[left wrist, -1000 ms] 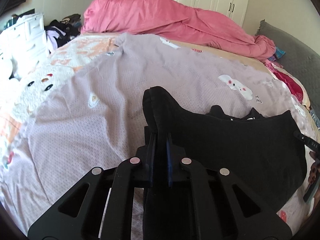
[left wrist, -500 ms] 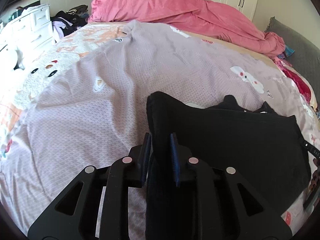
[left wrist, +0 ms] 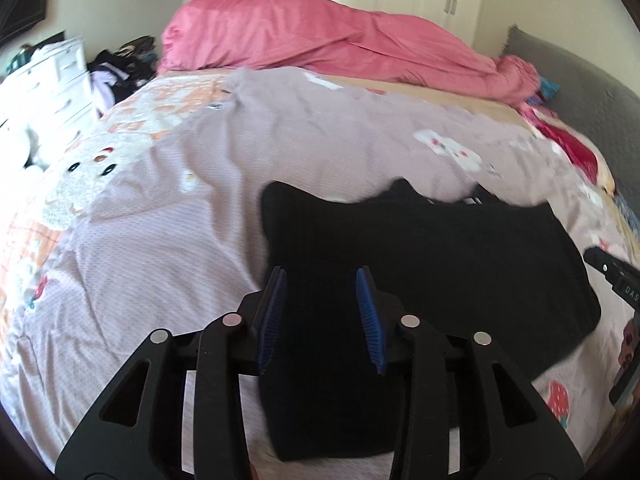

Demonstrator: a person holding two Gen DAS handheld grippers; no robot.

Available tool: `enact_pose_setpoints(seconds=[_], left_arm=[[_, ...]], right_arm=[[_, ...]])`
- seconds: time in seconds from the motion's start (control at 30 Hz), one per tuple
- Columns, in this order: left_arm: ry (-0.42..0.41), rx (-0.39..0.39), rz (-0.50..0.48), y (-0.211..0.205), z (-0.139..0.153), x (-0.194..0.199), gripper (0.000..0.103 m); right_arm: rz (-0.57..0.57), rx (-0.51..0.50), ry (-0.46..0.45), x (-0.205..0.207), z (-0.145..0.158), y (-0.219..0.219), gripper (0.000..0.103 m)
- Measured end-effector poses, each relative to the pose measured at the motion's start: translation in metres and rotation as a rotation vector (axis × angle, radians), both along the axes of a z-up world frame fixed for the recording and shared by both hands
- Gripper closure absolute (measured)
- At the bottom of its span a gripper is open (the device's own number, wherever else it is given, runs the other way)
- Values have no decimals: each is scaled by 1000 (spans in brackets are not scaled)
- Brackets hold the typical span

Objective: Fold small clothes

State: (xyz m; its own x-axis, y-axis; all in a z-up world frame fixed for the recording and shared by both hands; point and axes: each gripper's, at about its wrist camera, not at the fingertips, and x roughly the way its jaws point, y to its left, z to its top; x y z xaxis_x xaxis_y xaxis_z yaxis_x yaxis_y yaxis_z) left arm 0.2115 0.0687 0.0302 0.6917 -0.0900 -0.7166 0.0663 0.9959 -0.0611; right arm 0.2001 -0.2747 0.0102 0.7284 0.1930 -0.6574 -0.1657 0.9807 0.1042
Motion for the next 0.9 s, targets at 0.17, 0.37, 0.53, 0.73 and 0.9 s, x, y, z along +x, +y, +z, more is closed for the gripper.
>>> enact_pose_setpoints(seconds=[0.17, 0.37, 0.53, 0.73, 0.9], left_arm=[[45, 55, -44, -21, -20, -9, 68], [95, 61, -29, -20, -36, -18, 58], [104, 63, -29, -20, -42, -28, 57], [113, 35, -24, -16, -40, -31, 56], [117, 15, -28, -14, -38, -35, 53]], right_arm=[[65, -4, 40, -13, -8, 17, 66], [45, -29, 115, -16, -24, 20, 49], [-7, 15, 207, -17, -43, 5, 50], [-19, 27, 195, -21, -44, 5, 48], [-27, 32, 187, -24, -41, 4, 48]])
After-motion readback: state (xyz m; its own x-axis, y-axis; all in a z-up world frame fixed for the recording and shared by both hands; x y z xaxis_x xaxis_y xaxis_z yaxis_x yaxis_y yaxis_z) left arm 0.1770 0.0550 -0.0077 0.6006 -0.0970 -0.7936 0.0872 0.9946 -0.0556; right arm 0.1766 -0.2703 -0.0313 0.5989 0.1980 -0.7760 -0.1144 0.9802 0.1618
